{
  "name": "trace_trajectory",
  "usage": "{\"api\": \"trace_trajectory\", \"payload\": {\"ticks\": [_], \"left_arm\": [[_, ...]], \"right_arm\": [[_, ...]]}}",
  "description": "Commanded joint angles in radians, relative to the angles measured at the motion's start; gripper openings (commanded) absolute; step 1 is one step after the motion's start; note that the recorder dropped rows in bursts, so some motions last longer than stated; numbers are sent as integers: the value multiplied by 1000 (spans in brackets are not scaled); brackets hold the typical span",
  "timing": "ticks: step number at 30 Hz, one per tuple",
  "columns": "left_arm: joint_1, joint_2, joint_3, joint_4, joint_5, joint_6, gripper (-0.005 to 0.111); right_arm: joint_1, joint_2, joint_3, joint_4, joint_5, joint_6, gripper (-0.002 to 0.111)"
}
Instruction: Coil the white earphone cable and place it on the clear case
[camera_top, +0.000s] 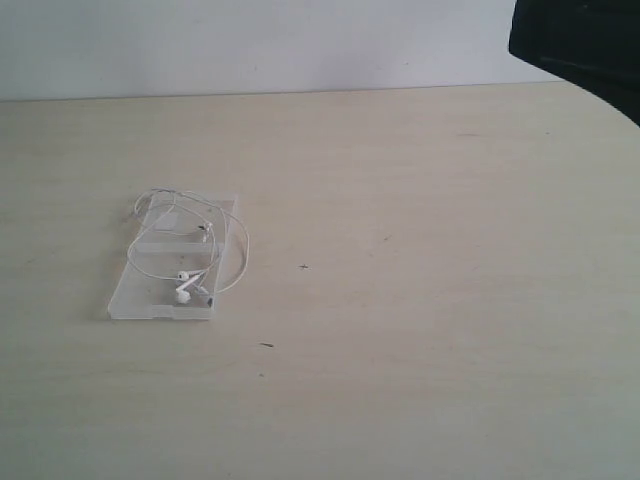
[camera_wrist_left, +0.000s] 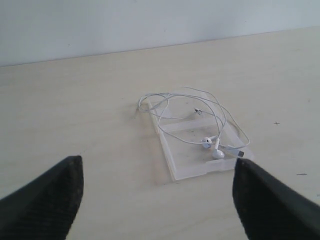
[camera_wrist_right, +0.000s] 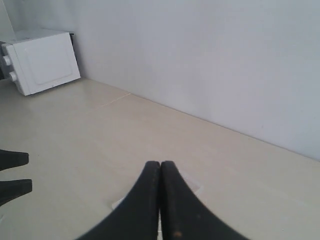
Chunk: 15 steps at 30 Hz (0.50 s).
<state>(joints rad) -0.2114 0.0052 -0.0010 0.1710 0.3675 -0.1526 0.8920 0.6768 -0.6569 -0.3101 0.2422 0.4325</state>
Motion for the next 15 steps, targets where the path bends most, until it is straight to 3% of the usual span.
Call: {"api": "trace_trajectory", "payload": {"ticks": [1, 15], "left_arm": [[-8, -5, 1, 2, 2, -2, 78], [-8, -5, 1, 2, 2, -2, 78]], "right_arm": [[-10, 1, 3, -2, -2, -12, 0], [-10, 14, 118, -47, -13, -28, 0]]}}
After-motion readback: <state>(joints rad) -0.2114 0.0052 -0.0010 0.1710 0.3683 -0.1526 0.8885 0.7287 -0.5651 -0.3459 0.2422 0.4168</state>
